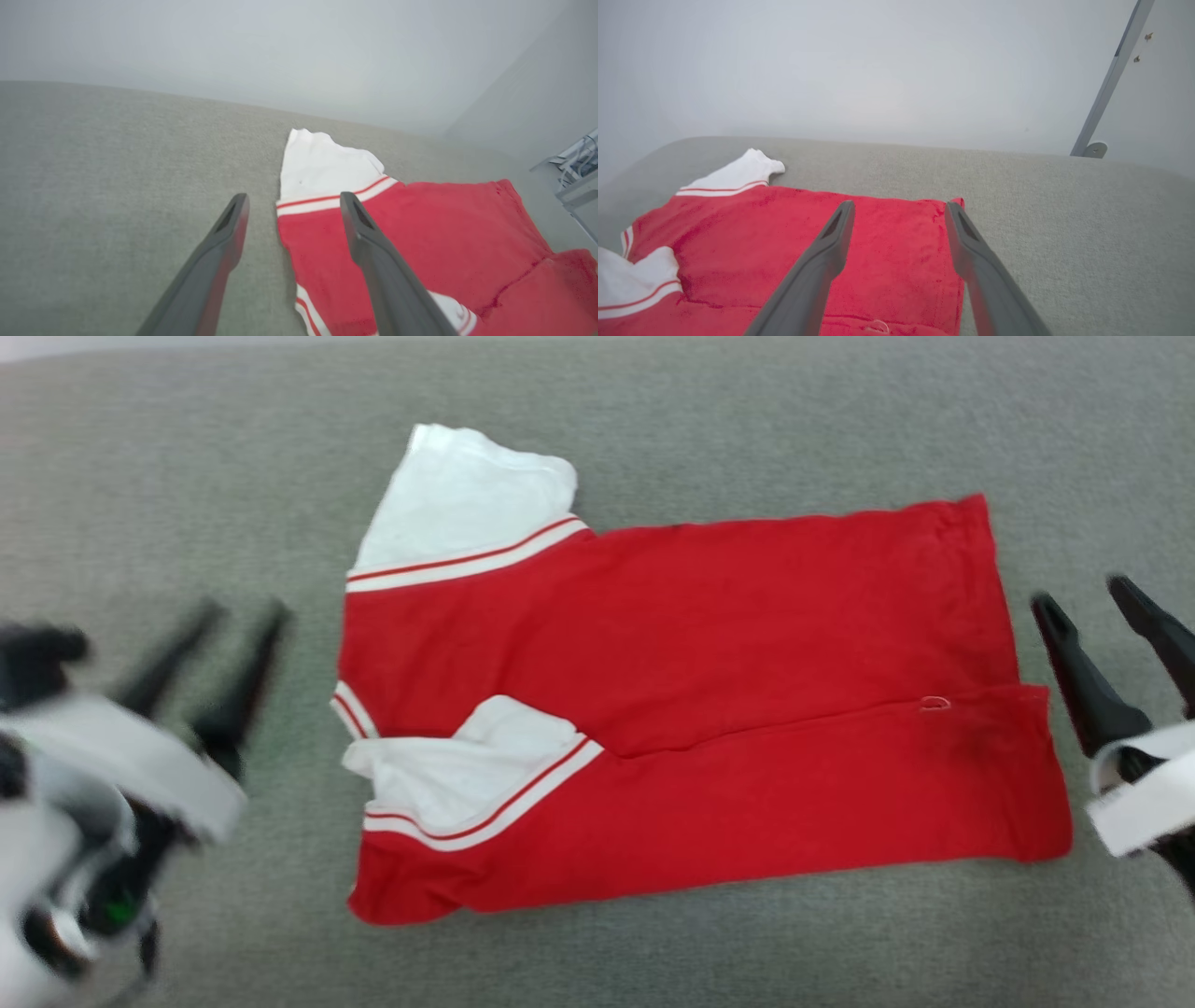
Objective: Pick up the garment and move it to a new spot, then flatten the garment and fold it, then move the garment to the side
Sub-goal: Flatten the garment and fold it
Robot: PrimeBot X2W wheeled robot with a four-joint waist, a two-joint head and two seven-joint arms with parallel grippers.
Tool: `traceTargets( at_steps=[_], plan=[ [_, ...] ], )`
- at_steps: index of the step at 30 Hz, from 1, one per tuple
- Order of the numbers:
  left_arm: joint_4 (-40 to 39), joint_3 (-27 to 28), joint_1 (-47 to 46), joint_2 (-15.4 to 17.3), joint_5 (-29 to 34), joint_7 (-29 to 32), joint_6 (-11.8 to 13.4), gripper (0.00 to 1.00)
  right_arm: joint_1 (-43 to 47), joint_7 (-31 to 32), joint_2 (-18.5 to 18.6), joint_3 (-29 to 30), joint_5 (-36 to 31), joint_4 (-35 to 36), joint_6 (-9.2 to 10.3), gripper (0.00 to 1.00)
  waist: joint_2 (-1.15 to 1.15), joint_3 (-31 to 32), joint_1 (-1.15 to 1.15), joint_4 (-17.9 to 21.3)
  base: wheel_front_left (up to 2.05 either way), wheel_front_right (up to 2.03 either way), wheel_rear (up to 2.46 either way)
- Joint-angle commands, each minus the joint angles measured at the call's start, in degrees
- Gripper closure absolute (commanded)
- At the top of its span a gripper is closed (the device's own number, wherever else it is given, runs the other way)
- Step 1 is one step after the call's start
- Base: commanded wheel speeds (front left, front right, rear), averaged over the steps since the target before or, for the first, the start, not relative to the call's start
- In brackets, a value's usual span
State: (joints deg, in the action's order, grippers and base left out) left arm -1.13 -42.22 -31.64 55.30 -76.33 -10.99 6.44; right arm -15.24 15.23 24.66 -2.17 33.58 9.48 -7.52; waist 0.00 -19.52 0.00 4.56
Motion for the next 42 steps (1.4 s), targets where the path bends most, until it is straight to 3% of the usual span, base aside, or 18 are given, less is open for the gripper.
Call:
traceTargets(
  at_steps=[1, 6, 13, 17, 20, 24, 30, 31, 32, 33, 36, 42],
  plan=[
    [2.3, 1.2, -2.4, -0.7, 1.3, -1.0, 1.3, 0.00, -1.5, -3.2, -1.6, -0.9, -0.5, -0.8, 0.07, 0.00, 0.00, -1.7, 0.00, 2.1, 0.00, 0.00, 0.00],
    [10.9, 0.7, -12.6, -2.5, 6.0, 2.5, 0.6, 0.00, -4.1, -11.1, -5.1, -2.6, 0.0, -4.0, 0.07, 0.00, 0.00, -4.8, 0.00, 6.5, 0.00, 0.00, 0.00],
    [26.3, -0.2, -28.4, -5.6, 8.5, 12.4, -2.3, 0.00, -4.5, -18.3, -5.6, -5.4, 0.4, -6.9, 0.07, 0.00, 0.00, -9.0, 0.00, 13.1, 0.00, 0.00, 0.00],
    [33.6, -2.4, -34.4, -5.8, 8.6, 21.6, -5.7, 0.00, -3.6, -20.6, -5.3, -5.6, 0.7, -7.3, 0.07, 0.00, 0.00, -10.3, 0.00, 15.5, 0.00, 0.00, 0.00],
    [37.7, -3.9, -37.2, -5.3, 6.4, 31.8, -8.0, 0.00, -3.0, -21.2, -5.2, -6.0, 1.0, -7.0, 0.07, 0.00, 0.00, -10.9, 0.00, 16.8, 0.00, 0.00, 0.00],
    [40.8, -6.0, -41.1, -3.9, 5.7, 44.2, -8.3, 0.00, -3.0, -20.9, -5.1, -7.0, 0.8, -6.0, 0.07, 0.00, 0.00, -12.1, 0.00, 17.9, 0.00, 0.00, 0.00],
    [42.6, -7.0, -42.5, -5.9, 2.1, 54.5, -9.2, 0.00, -3.0, -20.2, -4.9, -7.9, 0.4, -4.7, 0.07, 0.00, 0.00, -13.8, 0.00, 18.0, 0.00, 0.00, 0.00],
    [42.7, -7.0, -42.5, -6.5, 1.6, 55.7, -9.3, 0.25, -3.3, -20.0, -4.8, -7.9, 0.5, -4.6, 0.08, 0.00, 0.00, -13.9, 0.00, 17.8, 0.00, 0.00, 0.00],
    [42.4, -7.3, -42.3, -7.0, 1.3, 56.7, -9.8, 0.42, -3.6, -19.9, -4.7, -8.0, 0.5, -4.5, 0.08, 0.00, 0.00, -13.9, 0.00, 17.7, 0.00, 0.00, 0.00],
    [42.3, -7.4, -42.2, -7.4, 0.9, 57.2, -9.9, 0.53, -4.0, -19.7, -4.4, -8.2, 0.4, -4.3, 0.07, 0.00, 0.00, -14.0, 0.00, 17.5, 0.00, 0.00, 0.00],
    [41.7, -7.6, -41.7, -8.4, 0.1, 58.2, -10.8, 1.00, -5.3, -18.9, -3.7, -8.8, 0.3, -4.1, 0.07, 0.00, 0.00, -13.8, 0.00, 16.8, 0.00, 0.00, 0.00],
    [41.2, -7.2, -42.0, -8.8, 0.2, 56.8, -11.5, 1.00, -9.2, -16.5, -2.0, -10.9, 0.5, -4.2, 0.07, 0.00, 0.00, -13.8, 0.00, 15.7, 0.00, 0.00, 0.00]
  ],
)
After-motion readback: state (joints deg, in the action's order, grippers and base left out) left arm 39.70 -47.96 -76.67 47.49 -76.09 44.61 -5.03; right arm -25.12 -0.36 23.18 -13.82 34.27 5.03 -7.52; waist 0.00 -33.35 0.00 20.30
